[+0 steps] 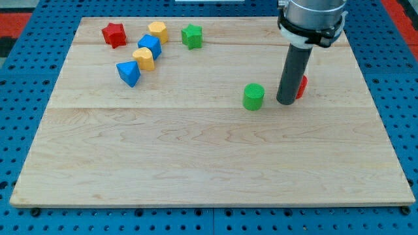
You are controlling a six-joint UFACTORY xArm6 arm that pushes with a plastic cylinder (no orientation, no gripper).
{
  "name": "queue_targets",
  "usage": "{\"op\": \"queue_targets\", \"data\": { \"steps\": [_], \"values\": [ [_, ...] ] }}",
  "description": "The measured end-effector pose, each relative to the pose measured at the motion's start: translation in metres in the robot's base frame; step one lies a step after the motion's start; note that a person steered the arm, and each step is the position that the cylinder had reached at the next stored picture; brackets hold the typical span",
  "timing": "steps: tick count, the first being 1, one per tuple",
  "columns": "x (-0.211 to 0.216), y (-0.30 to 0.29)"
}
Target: Move the red circle to the top right
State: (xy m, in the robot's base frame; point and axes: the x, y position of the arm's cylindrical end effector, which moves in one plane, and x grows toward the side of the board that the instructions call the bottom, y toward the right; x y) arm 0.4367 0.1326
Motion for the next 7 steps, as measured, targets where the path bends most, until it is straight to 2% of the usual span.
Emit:
{"op": "queue_targets", "data": {
  "steps": [1,4,6,7],
  "values": [
    [0.011,0.008],
    [-0.029,0.038],
    [-0.071,0.049],
    [-0.115,0.038]
  ]
}}
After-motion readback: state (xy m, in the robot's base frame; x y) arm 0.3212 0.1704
